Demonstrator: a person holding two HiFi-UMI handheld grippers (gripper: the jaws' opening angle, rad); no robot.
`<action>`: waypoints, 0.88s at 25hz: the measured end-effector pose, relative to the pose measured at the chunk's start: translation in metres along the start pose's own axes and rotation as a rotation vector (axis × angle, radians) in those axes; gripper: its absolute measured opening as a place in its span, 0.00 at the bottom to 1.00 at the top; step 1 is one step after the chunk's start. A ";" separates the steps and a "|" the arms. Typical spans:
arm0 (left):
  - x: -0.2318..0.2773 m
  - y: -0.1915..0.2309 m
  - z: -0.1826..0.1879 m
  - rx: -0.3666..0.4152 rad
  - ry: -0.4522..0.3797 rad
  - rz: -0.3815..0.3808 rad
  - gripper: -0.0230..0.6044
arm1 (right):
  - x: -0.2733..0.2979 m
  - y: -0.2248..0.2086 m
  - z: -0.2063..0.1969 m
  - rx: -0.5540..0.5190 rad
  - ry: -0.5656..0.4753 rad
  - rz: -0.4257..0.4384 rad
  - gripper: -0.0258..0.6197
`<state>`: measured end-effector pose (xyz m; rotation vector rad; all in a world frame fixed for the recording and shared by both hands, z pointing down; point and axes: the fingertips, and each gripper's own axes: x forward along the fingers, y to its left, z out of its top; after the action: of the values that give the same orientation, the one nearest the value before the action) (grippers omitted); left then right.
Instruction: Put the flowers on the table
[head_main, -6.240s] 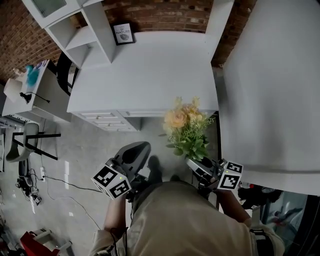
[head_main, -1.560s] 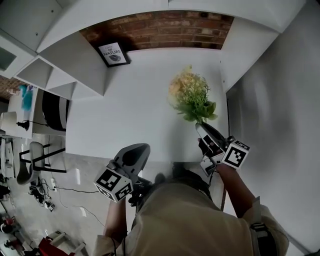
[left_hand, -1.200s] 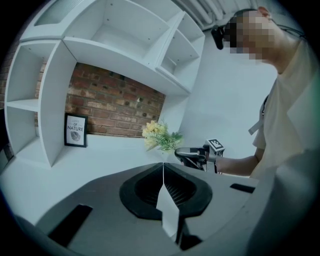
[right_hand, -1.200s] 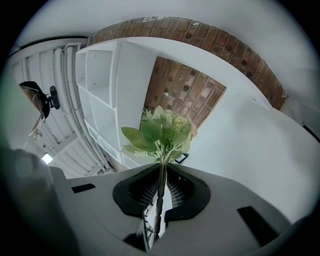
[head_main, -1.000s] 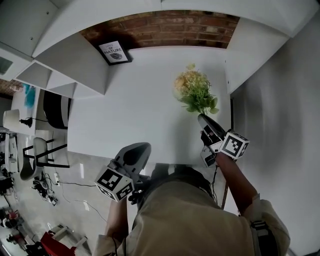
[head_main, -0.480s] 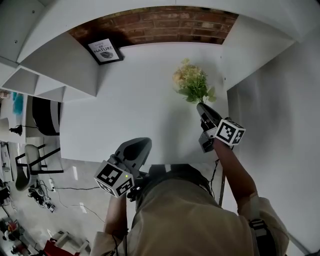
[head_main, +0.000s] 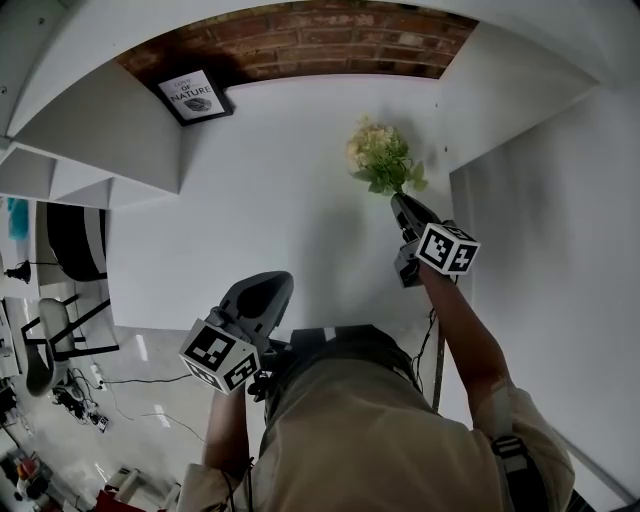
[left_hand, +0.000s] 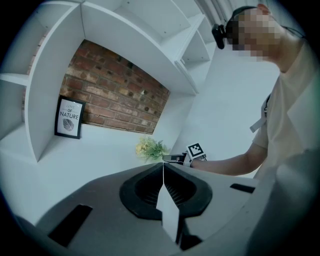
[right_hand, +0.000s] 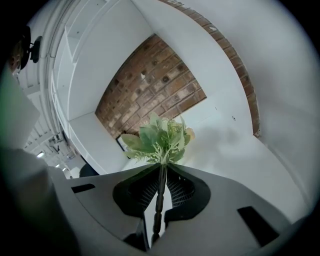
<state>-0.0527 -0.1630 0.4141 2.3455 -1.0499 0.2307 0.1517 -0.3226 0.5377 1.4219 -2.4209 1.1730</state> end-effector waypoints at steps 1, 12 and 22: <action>0.001 0.001 0.000 -0.002 0.002 -0.004 0.06 | 0.001 -0.003 0.000 -0.009 -0.001 -0.012 0.11; 0.017 0.010 -0.004 -0.014 0.033 -0.033 0.06 | 0.023 -0.035 0.003 -0.097 0.000 -0.145 0.11; 0.027 0.013 -0.007 -0.002 0.057 -0.040 0.06 | 0.036 -0.053 -0.002 -0.222 0.057 -0.229 0.11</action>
<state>-0.0437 -0.1834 0.4359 2.3418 -0.9751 0.2797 0.1721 -0.3609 0.5854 1.5219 -2.1985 0.8527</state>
